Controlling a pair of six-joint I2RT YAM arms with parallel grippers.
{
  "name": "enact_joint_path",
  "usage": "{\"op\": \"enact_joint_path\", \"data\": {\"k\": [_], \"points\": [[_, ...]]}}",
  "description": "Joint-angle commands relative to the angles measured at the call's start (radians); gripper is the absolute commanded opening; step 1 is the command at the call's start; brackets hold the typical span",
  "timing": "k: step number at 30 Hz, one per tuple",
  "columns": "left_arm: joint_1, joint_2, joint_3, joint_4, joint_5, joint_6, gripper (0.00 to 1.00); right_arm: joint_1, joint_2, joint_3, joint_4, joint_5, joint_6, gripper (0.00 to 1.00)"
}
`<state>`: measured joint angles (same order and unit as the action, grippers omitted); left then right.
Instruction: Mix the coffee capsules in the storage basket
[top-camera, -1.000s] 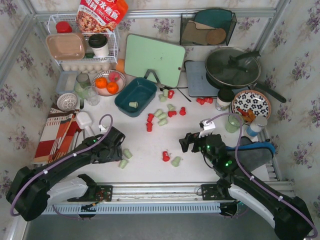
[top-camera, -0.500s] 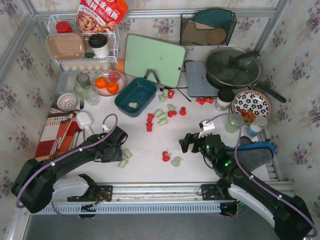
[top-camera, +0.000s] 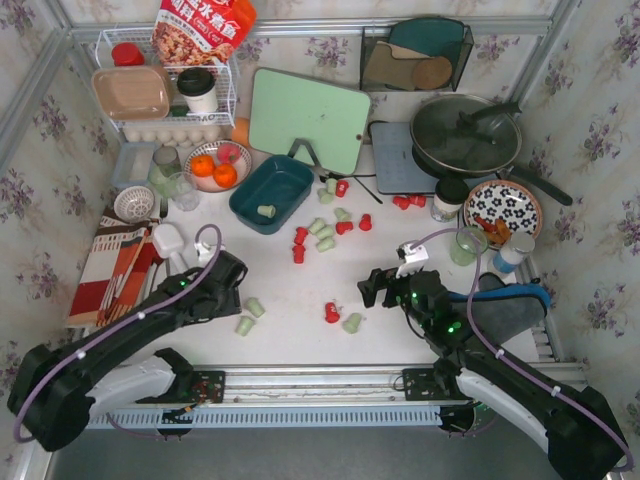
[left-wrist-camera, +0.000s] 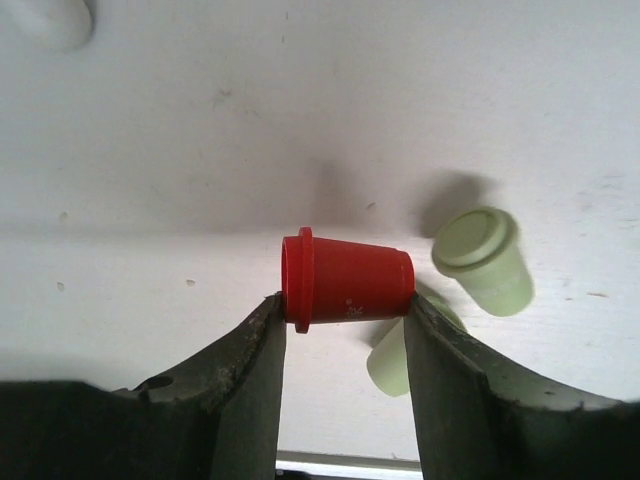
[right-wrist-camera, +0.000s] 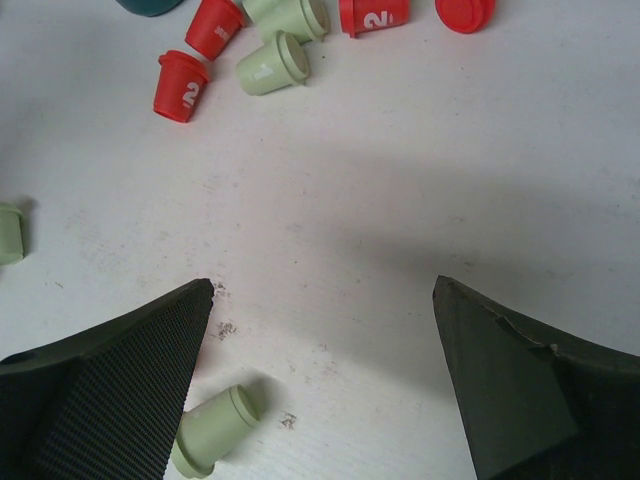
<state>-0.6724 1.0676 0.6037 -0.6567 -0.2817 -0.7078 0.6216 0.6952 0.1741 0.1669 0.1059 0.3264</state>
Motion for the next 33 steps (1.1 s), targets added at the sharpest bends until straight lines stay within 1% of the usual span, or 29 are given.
{"op": "enact_joint_path", "data": {"k": [1, 7, 12, 15, 23, 26, 29, 33], "points": [[0.000, -0.116, -0.006, 0.016, -0.060, 0.022, 0.28, 0.001, 0.008, -0.005, 0.048, -0.006, -0.007, 1.00], [0.002, -0.244, 0.014, -0.029, -0.108, 0.056, 0.27, 0.001, 0.012, -0.005, 0.052, -0.006, -0.009, 1.00], [0.000, -0.265, 0.028, -0.040, -0.113, 0.073, 0.26, 0.000, 0.011, -0.006, 0.055, -0.007, -0.010, 1.00], [0.002, -0.260, 0.032, -0.013, -0.110, 0.088, 0.26, 0.001, 0.012, -0.008, 0.057, -0.005, -0.010, 1.00], [0.002, -0.146, 0.115, 0.086, -0.101, 0.151, 0.26, 0.001, -0.005, -0.011, 0.052, -0.002, -0.010, 1.00], [0.003, -0.093, 0.184, 0.141, -0.099, 0.186, 0.26, 0.001, -0.009, -0.012, 0.054, 0.000, -0.011, 1.00], [0.004, -0.029, 0.262, 0.148, -0.077, 0.208, 0.26, 0.001, -0.008, -0.012, 0.054, 0.003, -0.012, 1.00], [0.004, 0.017, 0.299, 0.166, -0.062, 0.232, 0.26, 0.001, -0.019, -0.015, 0.045, 0.000, -0.006, 1.00]]}}
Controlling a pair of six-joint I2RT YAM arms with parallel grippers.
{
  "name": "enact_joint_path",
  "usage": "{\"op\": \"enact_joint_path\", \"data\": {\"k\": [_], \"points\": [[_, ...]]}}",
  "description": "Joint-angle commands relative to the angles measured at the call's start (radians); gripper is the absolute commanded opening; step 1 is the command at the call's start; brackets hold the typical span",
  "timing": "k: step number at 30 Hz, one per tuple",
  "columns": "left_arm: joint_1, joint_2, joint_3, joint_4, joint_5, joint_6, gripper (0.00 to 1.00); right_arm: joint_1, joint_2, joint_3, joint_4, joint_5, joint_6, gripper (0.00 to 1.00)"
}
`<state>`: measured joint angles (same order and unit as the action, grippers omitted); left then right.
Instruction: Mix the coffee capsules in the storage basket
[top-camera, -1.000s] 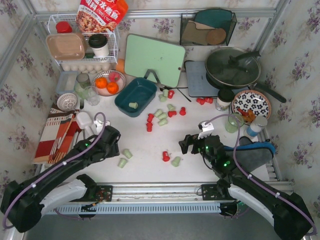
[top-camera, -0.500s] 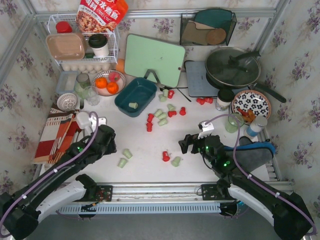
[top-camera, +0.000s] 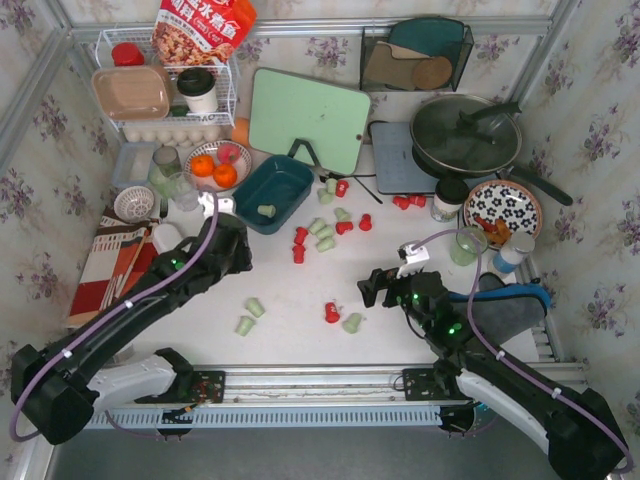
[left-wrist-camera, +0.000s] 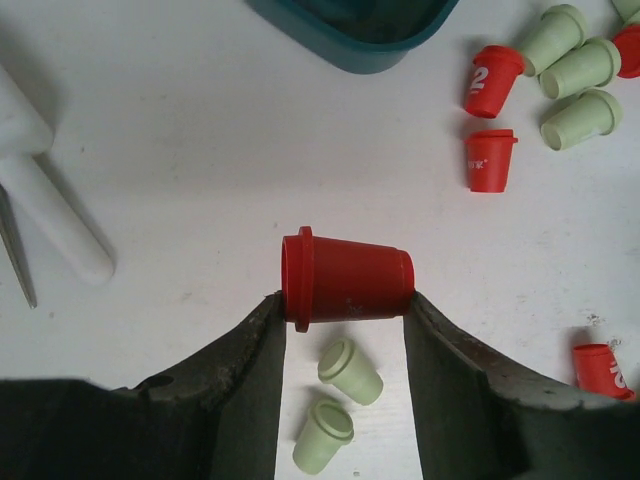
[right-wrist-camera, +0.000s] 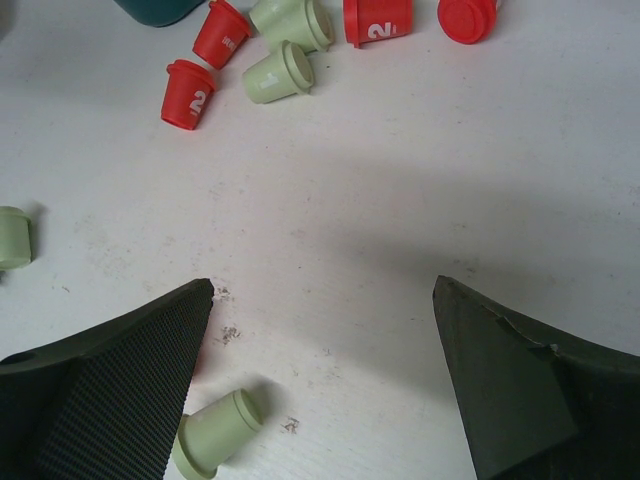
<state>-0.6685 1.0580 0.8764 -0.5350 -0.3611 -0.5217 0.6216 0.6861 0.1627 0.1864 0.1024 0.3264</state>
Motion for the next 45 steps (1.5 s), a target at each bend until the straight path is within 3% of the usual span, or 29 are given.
{"op": "enact_joint_path", "data": {"k": [1, 11, 21, 31, 36, 42, 45], "points": [[0.000, 0.035, 0.030, 0.057, 0.015, 0.056, 0.26, 0.001, -0.014, -0.005, 0.025, 0.007, -0.005, 1.00], [0.019, 0.130, 0.093, 0.265, 0.030, 0.110, 0.27, 0.001, -0.076, -0.019, 0.025, 0.060, -0.003, 1.00], [0.086, 0.442, 0.321, 0.331, 0.066, 0.175, 0.28, 0.001, -0.206, -0.059, 0.022, 0.093, -0.014, 1.00], [0.233, 0.826, 0.630, 0.210, 0.172, 0.084, 0.30, 0.001, -0.183, -0.055, 0.031, 0.073, -0.019, 1.00], [0.253, 0.911, 0.677, 0.207, 0.221, 0.063, 0.31, 0.001, -0.174, -0.052, 0.031, 0.069, -0.018, 1.00], [0.254, 0.976, 0.745, 0.148, 0.239, 0.070, 0.47, 0.001, -0.174, -0.052, 0.033, 0.067, -0.020, 1.00], [0.259, 0.991, 0.754, 0.142, 0.251, 0.080, 0.48, 0.001, -0.172, -0.053, 0.032, 0.067, -0.020, 1.00]]}}
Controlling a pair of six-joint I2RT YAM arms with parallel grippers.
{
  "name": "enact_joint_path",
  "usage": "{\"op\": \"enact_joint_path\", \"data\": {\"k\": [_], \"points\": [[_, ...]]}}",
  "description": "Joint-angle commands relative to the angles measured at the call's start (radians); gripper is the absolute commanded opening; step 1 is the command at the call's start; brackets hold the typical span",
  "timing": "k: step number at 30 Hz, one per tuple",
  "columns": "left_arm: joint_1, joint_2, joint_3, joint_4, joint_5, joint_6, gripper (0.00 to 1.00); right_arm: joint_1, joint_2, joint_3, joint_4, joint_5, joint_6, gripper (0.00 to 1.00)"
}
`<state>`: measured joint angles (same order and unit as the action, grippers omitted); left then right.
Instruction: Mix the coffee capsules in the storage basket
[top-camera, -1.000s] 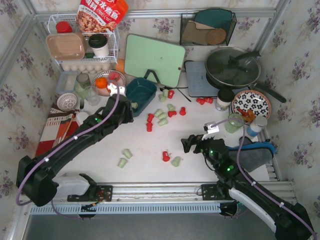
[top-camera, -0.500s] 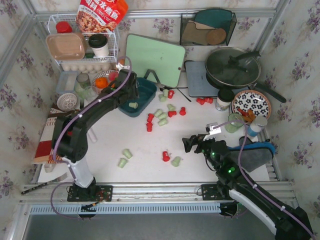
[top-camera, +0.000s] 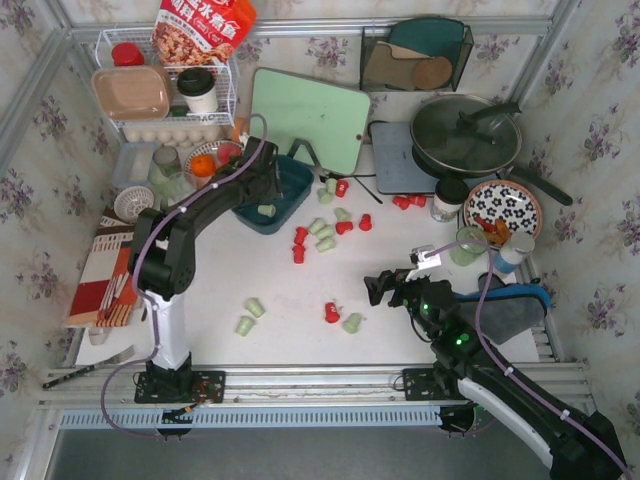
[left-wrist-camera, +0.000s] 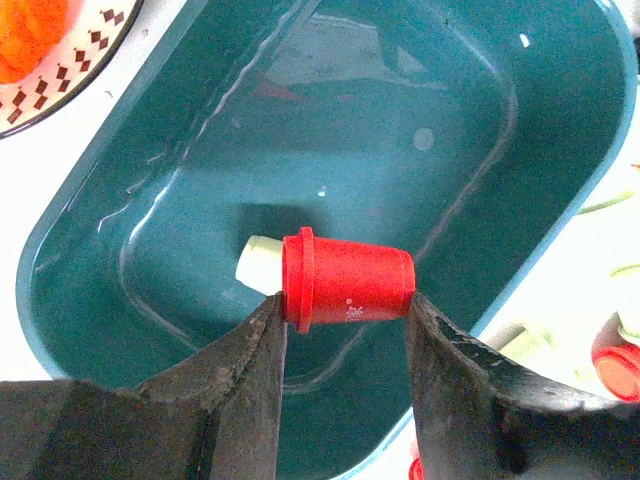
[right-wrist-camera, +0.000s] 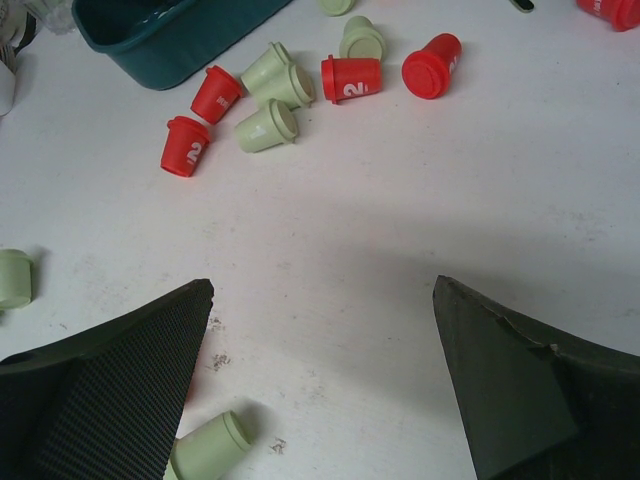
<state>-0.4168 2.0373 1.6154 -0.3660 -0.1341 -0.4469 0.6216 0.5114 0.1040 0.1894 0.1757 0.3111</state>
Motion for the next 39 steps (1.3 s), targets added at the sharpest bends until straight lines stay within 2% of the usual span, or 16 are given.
{"op": "enact_joint_path", "data": {"k": [1, 4, 6, 8, 9, 15, 19, 26, 32, 35, 39], "points": [[0.009, 0.012, 0.016, -0.026, 0.026, 0.009, 0.49, 0.001, 0.004, 0.006, 0.029, -0.007, -0.005, 1.00], [0.010, 0.006, 0.010, -0.026, 0.022, 0.020, 0.54, 0.001, 0.006, 0.006, 0.031, -0.009, -0.003, 1.00], [0.012, -0.010, -0.003, -0.019, 0.020, 0.026, 0.70, 0.001, 0.007, 0.006, 0.031, -0.008, -0.003, 1.00], [0.012, -0.035, -0.026, -0.005, 0.019, 0.036, 0.94, 0.001, 0.008, 0.004, 0.031, -0.008, -0.003, 1.00], [0.012, -0.052, -0.041, 0.000, 0.020, 0.040, 1.00, 0.001, 0.008, 0.004, 0.031, -0.007, -0.002, 1.00], [0.010, -0.214, -0.162, 0.043, 0.029, 0.069, 1.00, 0.001, 0.015, 0.005, 0.036, -0.009, -0.003, 1.00], [0.002, -0.349, -0.255, -0.008, 0.011, 0.079, 0.99, 0.001, 0.025, 0.004, 0.048, -0.054, -0.019, 0.98], [-0.021, -0.709, -0.582, -0.071, -0.034, 0.031, 0.99, 0.004, 0.121, 0.033, 0.046, -0.081, -0.011, 0.96], [-0.046, -1.001, -0.843, -0.078, -0.070, 0.003, 0.99, 0.009, 0.226, 0.122, -0.062, -0.127, 0.010, 0.95], [-0.051, -1.088, -0.928, -0.029, -0.035, 0.002, 0.99, 0.017, 0.268, 0.194, -0.155, -0.160, 0.026, 0.96], [-0.053, -1.163, -1.012, 0.047, -0.081, 0.003, 0.99, 0.057, 0.348, 0.303, -0.260, -0.198, -0.006, 0.96]]}}
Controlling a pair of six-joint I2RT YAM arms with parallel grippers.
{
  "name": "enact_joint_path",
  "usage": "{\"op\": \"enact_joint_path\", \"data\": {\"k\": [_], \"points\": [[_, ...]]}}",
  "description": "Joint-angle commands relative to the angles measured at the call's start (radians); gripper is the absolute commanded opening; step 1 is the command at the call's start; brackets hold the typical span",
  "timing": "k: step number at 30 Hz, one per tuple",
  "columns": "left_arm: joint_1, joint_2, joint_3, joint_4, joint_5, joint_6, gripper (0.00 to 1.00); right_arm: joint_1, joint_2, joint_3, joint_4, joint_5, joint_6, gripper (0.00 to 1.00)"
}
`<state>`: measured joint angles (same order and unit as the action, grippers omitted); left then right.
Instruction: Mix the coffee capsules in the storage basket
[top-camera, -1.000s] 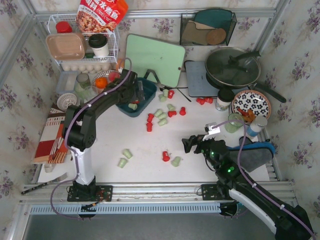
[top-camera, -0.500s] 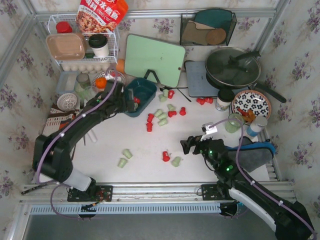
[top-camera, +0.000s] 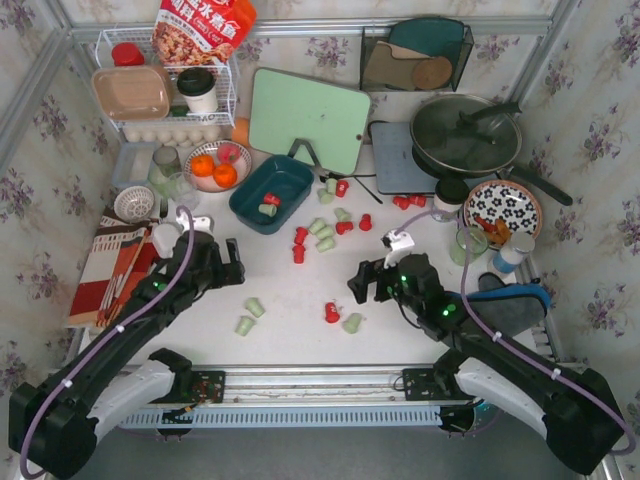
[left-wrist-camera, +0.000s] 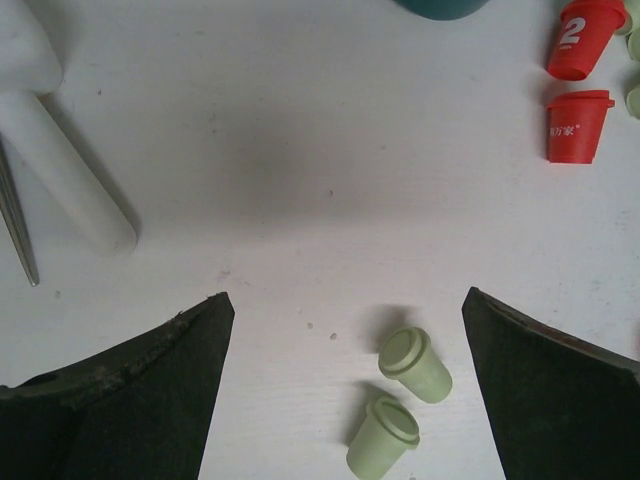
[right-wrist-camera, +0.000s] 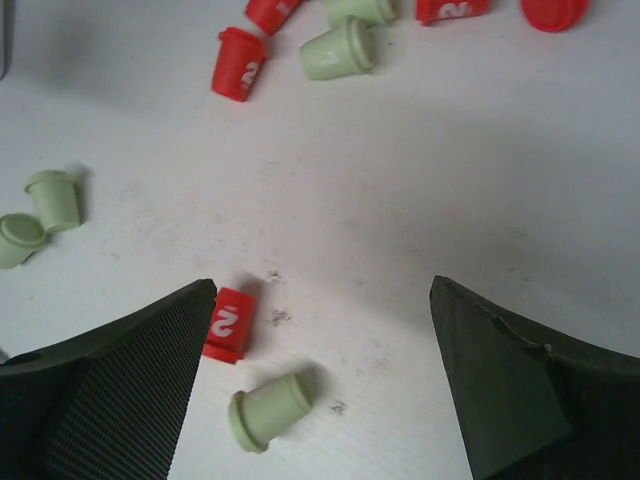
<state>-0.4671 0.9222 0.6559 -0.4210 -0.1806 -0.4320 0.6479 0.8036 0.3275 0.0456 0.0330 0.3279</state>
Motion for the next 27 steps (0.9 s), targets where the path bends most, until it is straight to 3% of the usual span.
{"op": "enact_joint_path", "data": {"k": [1, 5, 12, 19, 27], "points": [[-0.002, -0.058, -0.068, 0.118, -0.043, -0.015, 0.99, 0.054, 0.072, 0.119, -0.142, -0.049, -0.061, 0.96], [-0.002, -0.064, -0.099, 0.139, -0.043, -0.037, 0.99, 0.143, 0.127, 0.221, -0.212, -0.010, -0.278, 0.99], [-0.002, -0.007, -0.064, 0.109, 0.053, -0.061, 0.99, 0.198, 0.235, 0.271, -0.340, -0.134, -0.589, 1.00], [-0.002, 0.008, -0.056, 0.107, 0.093, -0.077, 0.99, 0.238, 0.358, 0.266, -0.374, -0.226, -0.661, 0.97], [-0.002, 0.007, -0.056, 0.107, 0.102, -0.083, 0.99, 0.239, 0.453, 0.275, -0.385, -0.193, -0.678, 0.92]]}}
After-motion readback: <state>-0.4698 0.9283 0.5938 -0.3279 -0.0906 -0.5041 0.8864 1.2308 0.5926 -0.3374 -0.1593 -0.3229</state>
